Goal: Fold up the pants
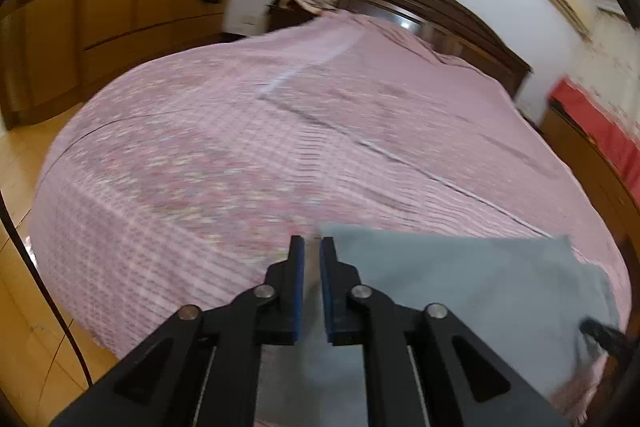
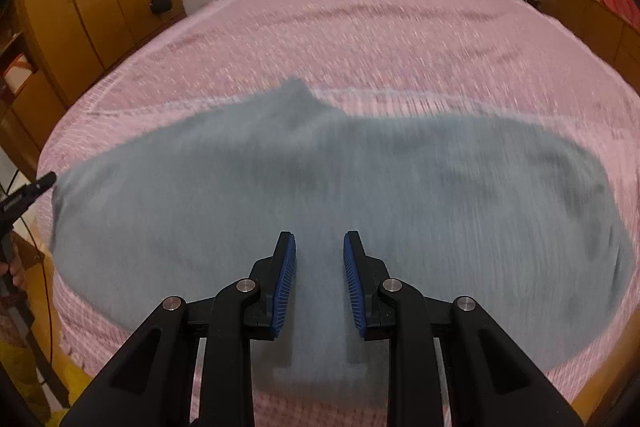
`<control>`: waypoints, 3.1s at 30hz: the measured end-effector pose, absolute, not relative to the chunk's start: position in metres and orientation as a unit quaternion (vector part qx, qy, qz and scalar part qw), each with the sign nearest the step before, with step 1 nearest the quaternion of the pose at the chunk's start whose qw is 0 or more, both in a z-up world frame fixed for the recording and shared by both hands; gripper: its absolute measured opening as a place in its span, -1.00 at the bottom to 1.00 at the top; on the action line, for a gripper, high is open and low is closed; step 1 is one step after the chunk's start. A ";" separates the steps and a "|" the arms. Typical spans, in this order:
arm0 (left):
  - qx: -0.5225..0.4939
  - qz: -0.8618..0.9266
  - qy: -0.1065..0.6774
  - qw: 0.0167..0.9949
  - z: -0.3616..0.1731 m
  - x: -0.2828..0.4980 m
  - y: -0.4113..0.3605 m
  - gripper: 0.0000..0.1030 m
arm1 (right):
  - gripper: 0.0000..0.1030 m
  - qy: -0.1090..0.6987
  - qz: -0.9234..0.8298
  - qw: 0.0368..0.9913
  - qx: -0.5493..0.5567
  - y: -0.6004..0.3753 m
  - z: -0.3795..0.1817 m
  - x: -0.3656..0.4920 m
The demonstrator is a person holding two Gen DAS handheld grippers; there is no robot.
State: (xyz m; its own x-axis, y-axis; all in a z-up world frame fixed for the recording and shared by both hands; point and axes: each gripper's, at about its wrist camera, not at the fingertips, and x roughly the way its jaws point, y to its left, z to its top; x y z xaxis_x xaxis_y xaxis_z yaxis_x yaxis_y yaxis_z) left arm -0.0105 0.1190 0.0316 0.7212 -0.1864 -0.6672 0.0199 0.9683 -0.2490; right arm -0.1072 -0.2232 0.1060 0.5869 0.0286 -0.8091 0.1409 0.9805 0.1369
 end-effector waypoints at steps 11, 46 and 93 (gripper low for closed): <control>-0.022 -0.028 0.412 0.910 0.008 0.011 0.066 -0.43 | -0.49 0.452 0.004 0.885 0.114 -0.216 0.086 -0.020; -0.067 -0.045 0.427 0.900 0.004 -0.059 0.058 0.03 | -0.50 0.444 -0.023 0.877 0.181 -0.268 0.097 -0.187; -0.048 -0.037 0.432 0.900 0.004 -0.058 0.029 0.33 | -0.07 0.204 -0.100 0.873 0.433 -0.395 0.111 -0.233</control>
State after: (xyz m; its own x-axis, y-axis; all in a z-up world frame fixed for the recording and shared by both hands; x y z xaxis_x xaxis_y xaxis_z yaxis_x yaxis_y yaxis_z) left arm -0.0577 0.0288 0.0044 0.6238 -0.1071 -0.7742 0.0248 0.9928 -0.1174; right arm -0.2332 -0.3947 0.1115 0.8968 0.0025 -0.4424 0.3506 0.6059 0.7142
